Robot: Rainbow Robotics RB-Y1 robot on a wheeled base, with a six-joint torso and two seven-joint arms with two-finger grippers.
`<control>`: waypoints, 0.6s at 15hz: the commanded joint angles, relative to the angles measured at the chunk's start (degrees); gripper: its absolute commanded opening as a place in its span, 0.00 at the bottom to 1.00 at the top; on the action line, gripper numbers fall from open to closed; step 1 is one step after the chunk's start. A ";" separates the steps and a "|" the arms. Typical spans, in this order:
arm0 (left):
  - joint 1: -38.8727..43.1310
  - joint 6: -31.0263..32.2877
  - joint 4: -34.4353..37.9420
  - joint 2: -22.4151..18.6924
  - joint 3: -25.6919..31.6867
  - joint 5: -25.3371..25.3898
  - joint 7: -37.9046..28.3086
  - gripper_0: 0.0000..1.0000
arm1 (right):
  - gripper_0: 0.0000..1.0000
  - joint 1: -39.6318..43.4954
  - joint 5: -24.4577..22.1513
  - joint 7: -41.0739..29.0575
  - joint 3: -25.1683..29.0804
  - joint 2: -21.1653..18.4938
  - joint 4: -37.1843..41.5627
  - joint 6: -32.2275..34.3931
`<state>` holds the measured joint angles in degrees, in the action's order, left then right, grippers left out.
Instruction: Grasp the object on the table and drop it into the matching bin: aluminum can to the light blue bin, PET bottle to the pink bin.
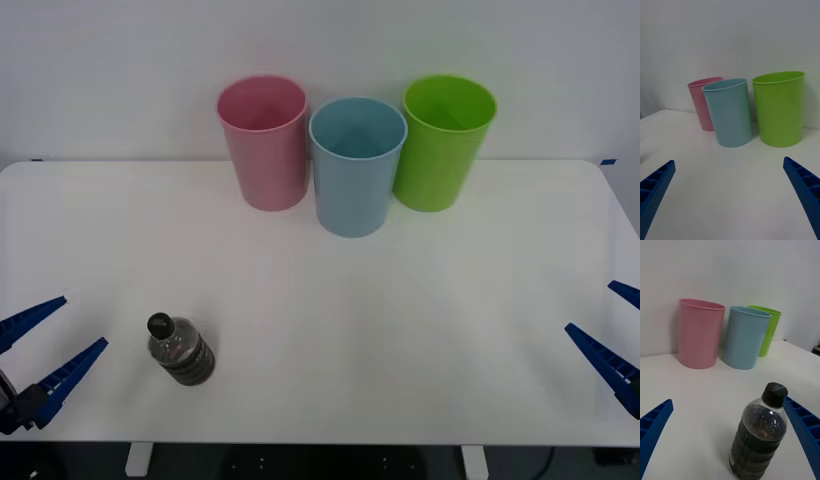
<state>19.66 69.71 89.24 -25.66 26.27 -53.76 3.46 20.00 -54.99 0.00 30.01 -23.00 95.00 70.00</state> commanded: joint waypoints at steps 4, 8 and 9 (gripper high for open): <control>-0.59 0.52 -7.15 -5.02 -3.24 0.76 10.34 1.00 | 1.00 0.00 -0.01 0.00 -0.01 0.00 0.00 0.00; -0.59 2.71 -10.05 -5.72 -4.38 0.85 12.98 1.00 | 1.00 0.00 -0.01 0.00 -0.01 0.00 0.00 0.00; -0.24 2.71 -10.05 -5.72 -4.91 0.85 13.42 1.00 | 1.00 0.00 -0.01 0.00 -0.01 0.00 0.00 0.00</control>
<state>19.17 72.39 79.21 -31.38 21.72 -52.89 16.55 20.00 -54.99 0.00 30.00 -23.00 95.00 70.00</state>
